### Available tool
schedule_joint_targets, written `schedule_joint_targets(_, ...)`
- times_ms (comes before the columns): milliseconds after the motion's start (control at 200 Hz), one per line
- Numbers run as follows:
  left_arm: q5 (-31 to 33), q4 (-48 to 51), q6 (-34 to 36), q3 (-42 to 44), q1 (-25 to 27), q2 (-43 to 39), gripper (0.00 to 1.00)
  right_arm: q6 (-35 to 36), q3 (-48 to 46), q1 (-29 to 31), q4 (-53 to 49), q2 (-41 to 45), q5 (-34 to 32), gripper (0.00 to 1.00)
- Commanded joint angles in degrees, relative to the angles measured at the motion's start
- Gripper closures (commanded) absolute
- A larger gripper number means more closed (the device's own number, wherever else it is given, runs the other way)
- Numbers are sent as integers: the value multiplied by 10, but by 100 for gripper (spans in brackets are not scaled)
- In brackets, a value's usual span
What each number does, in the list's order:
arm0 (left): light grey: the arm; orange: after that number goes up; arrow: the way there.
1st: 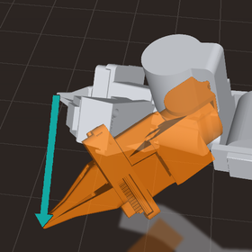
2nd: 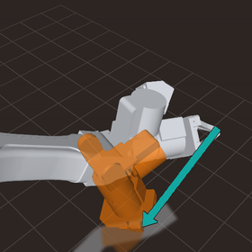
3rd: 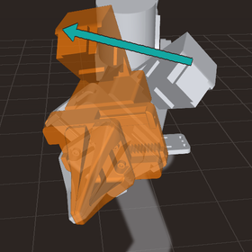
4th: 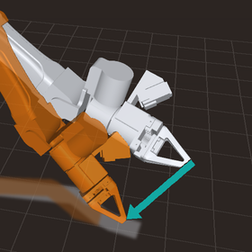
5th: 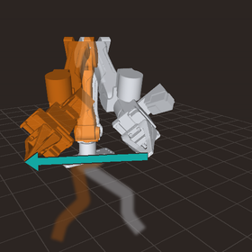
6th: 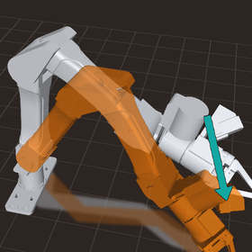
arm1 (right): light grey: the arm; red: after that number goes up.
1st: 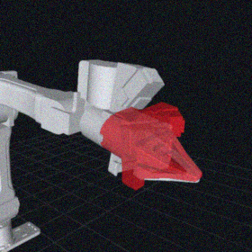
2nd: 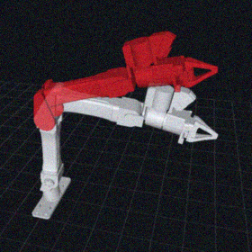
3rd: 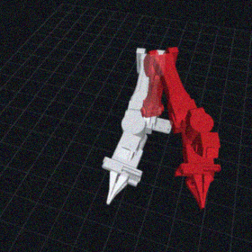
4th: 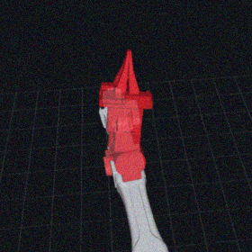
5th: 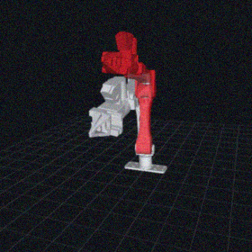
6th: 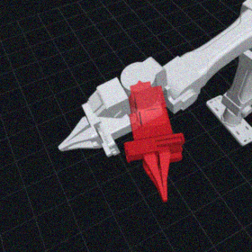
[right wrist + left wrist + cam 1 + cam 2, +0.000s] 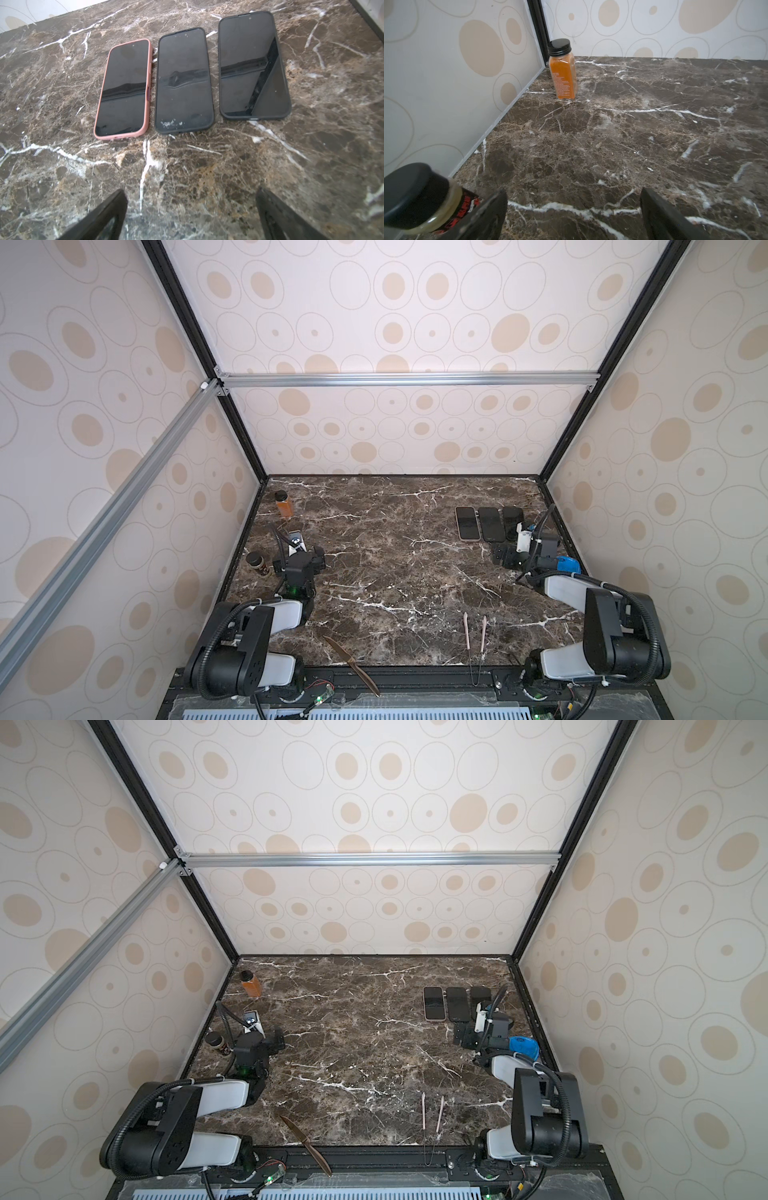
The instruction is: Put the phone into the phone case
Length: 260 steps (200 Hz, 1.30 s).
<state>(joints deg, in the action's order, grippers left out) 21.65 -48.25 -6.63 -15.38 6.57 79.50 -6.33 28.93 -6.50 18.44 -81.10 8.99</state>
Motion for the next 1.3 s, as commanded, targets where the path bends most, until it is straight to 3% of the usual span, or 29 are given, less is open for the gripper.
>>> schedule_joint_targets(0,-11,-75,29,-32,-9,23,0,16,-25,-3,107,26,-10,0)
schedule_joint_targets(210,-31,-222,48,-14,-24,94,0,14,-49,-3,166,29,7,0)
schedule_joint_targets(255,-44,-193,40,-16,-26,80,0,12,-54,-3,186,26,11,0)
schedule_joint_targets(465,-68,-251,44,10,-31,90,0,15,-89,-2,317,-23,30,0)
schedule_joint_targets(540,-70,-336,52,37,-32,118,0,18,-87,-2,301,-18,34,0)
schedule_joint_targets(740,-65,-321,45,34,-34,114,0,39,-88,14,311,-27,29,0)
schedule_joint_targets(850,-66,-314,43,33,-35,113,0,59,-93,36,396,-88,27,1)
schedule_joint_targets(925,-67,-313,42,32,-34,112,0,68,-63,39,278,-58,10,1)
schedule_joint_targets(1000,-67,-309,41,32,-35,111,0,64,-71,46,341,-82,-6,1)
schedule_joint_targets(1090,-67,-310,42,32,-35,111,0,68,-57,47,277,-64,-9,0)
schedule_joint_targets(1295,-67,-311,41,32,-36,111,0,68,-58,50,284,-66,-13,0)
